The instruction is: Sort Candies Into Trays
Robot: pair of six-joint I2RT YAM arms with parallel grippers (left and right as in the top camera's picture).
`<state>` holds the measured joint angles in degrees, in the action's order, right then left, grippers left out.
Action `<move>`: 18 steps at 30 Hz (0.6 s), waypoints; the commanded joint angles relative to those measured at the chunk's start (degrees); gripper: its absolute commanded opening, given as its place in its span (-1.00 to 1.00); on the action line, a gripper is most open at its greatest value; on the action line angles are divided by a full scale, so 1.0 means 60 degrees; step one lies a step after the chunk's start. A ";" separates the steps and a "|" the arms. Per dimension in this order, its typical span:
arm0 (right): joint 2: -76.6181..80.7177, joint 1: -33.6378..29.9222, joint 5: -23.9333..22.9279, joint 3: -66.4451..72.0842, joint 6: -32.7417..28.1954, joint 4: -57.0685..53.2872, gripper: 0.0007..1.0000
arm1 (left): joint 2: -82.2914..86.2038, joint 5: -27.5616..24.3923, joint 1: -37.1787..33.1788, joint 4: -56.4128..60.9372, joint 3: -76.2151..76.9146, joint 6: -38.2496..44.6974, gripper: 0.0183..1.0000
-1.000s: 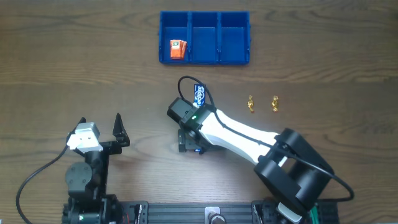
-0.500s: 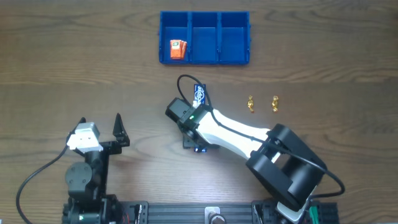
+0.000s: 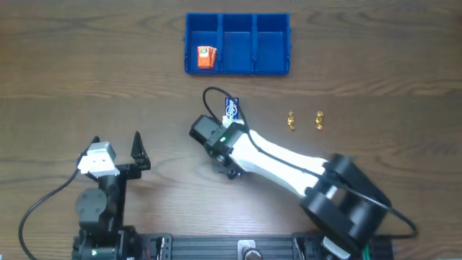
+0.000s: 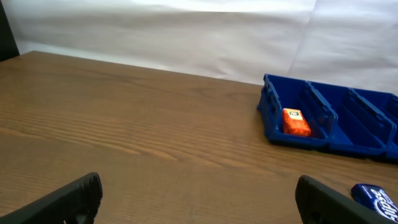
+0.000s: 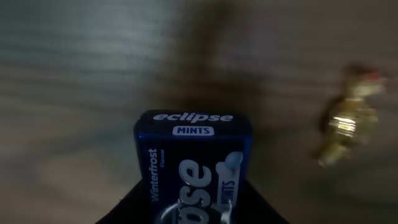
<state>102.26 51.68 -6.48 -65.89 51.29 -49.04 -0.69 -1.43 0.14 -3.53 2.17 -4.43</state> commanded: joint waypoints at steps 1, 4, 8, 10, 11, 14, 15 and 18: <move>-0.1126 -0.0525 -0.2244 -0.3300 -0.0973 -0.2208 -0.49 | 0.0055 -0.0011 -0.0022 -0.0149 -0.0317 0.0102 1.00; -0.0346 -0.1293 -0.2674 -0.5759 -0.2353 -0.2863 -0.50 | 0.0055 -0.0011 -0.0022 -0.0149 -0.0317 0.0102 0.99; 0.1504 -0.2437 -0.2663 -0.8910 -0.3934 -0.2987 -0.50 | 0.0055 -0.0011 -0.0022 -0.0149 -0.0317 0.0102 0.99; 0.2430 -0.2881 -0.2612 -1.0007 -0.4320 -0.2881 -0.50 | 0.0055 -0.0011 -0.0022 -0.0149 -0.0317 0.0102 1.00; 0.2932 -0.3118 -0.2408 -1.0466 -0.4528 -0.2707 -0.50 | 0.0055 -0.0011 -0.0022 -0.0149 -0.0317 0.0102 1.00; 0.3920 -0.3734 -0.1687 -1.0779 -0.4816 -0.1774 -0.50 | 0.0055 -0.0011 -0.0022 -0.0149 -0.0317 0.0102 1.00; 0.4146 -0.3869 -0.1555 -1.0779 -0.4816 -0.1566 -0.50 | 0.0055 -0.0011 -0.0022 -0.0149 -0.0317 0.0102 1.00; 0.4728 -0.4164 -0.1220 -1.0779 -0.4812 -0.1126 -0.50 | 0.0055 -0.0011 -0.0022 -0.0149 -0.0317 0.0102 1.00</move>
<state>128.70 28.36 -16.43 -129.01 24.62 -57.14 -0.69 -1.43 0.14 -3.53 2.17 -4.43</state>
